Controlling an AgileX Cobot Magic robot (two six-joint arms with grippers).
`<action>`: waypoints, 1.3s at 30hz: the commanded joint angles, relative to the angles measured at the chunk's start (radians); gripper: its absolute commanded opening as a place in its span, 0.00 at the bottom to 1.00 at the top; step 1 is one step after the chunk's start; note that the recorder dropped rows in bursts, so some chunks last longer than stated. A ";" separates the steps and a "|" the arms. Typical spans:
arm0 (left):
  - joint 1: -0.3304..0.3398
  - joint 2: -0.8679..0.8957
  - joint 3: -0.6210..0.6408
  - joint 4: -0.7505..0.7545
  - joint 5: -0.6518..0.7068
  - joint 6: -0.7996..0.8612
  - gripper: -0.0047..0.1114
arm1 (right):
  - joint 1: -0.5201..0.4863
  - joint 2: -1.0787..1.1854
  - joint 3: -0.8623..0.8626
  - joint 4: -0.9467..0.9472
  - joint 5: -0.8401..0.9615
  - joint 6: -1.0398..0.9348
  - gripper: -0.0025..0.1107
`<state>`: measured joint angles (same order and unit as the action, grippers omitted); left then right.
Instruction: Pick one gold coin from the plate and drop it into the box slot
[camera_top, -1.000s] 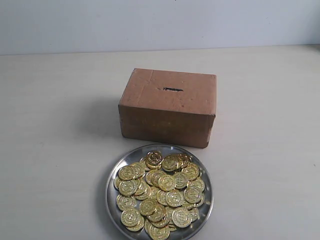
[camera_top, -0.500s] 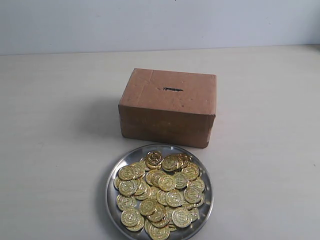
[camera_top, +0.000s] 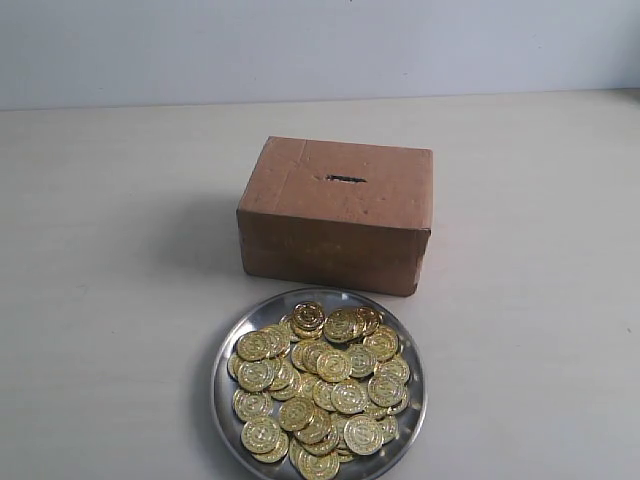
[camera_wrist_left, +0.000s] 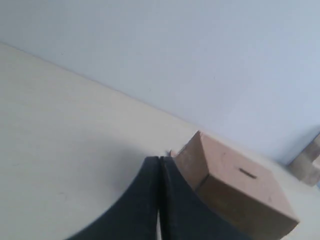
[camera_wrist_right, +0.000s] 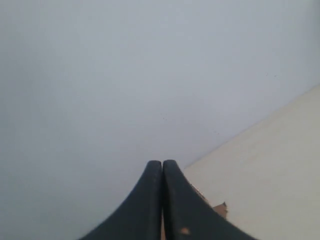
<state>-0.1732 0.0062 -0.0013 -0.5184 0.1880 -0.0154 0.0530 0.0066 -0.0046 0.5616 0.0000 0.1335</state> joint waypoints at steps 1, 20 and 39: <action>0.003 -0.006 0.001 -0.081 -0.058 -0.018 0.04 | -0.006 -0.007 0.005 0.138 -0.051 0.054 0.02; -0.055 0.052 -0.253 -0.580 0.319 1.166 0.04 | 0.066 0.286 -0.450 0.035 0.578 -0.374 0.02; -0.451 0.795 -0.386 -0.195 0.339 2.114 0.04 | 0.294 0.990 -0.674 0.068 0.784 -0.692 0.02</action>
<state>-0.5832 0.7208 -0.3757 -0.7719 0.5705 2.0931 0.3217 0.9693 -0.6696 0.6243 0.7817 -0.5155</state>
